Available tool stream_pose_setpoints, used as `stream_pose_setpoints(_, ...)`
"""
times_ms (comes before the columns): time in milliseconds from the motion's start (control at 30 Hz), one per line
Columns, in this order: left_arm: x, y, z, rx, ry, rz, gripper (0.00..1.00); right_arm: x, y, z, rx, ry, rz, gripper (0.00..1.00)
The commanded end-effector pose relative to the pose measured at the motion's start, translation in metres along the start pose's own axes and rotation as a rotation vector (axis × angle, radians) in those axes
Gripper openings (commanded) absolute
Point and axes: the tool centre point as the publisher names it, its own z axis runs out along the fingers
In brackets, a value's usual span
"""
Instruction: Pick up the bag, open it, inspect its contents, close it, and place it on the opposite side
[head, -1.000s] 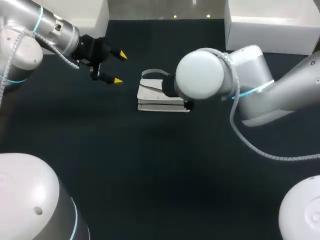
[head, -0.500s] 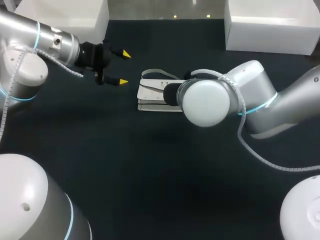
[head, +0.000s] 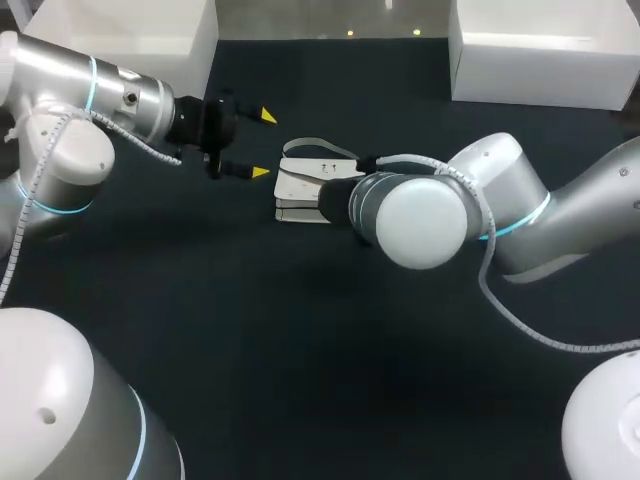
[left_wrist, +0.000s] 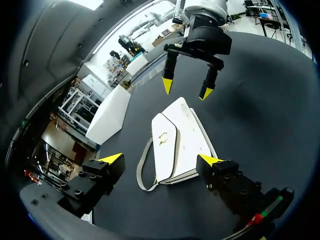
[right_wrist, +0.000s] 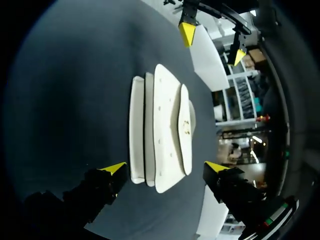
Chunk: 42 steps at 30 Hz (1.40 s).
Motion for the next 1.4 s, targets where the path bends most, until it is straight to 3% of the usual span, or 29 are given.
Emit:
stream_pose_setpoints(33, -0.002, 0.0, 0.006, 0.012, -0.003, 0.009, 1.0, 0.003, -0.002, 0.011, -0.028, -0.101, 0.009, 0.73)
stream_pose_setpoints(100, -0.002, 0.0, 0.007, 0.016, -0.002, 0.012, 1.0, 0.002, -0.002, 0.014, -0.031, -0.103, 0.012, 0.54)
stream_pose_setpoints(133, -0.002, -0.001, 0.007, 0.018, -0.002, 0.012, 1.0, 0.002, -0.002, 0.015, -0.033, -0.104, 0.017, 0.5)
stream_pose_setpoints(600, 0.001, -0.002, 0.011, 0.034, 0.021, 0.021, 1.0, 0.01, -0.009, 0.03, -0.047, -0.078, 0.017, 0.43)
stream_pose_setpoints(1000, 0.001, -0.003, 0.012, 0.036, 0.033, 0.024, 1.0, 0.01, -0.009, 0.04, -0.051, -0.064, 0.005, 0.19)
stream_pose_setpoints(1167, 0.002, -0.003, 0.013, 0.038, 0.039, 0.026, 1.0, 0.012, -0.009, 0.043, -0.05, -0.059, -0.004, 0.18)
stream_pose_setpoints(1200, 0.002, -0.003, 0.013, 0.04, 0.04, 0.027, 1.0, 0.012, -0.009, 0.043, -0.05, -0.059, -0.004, 0.15)
stream_pose_setpoints(1267, 0.002, -0.004, 0.014, 0.044, 0.043, 0.03, 1.0, 0.012, -0.01, 0.043, -0.05, -0.059, -0.001, 0.0)
stream_pose_setpoints(1400, 0.005, -0.006, 0.017, 0.061, 0.052, 0.053, 1.0, 0.014, -0.011, 0.043, -0.051, -0.059, 0.0, 0.0)
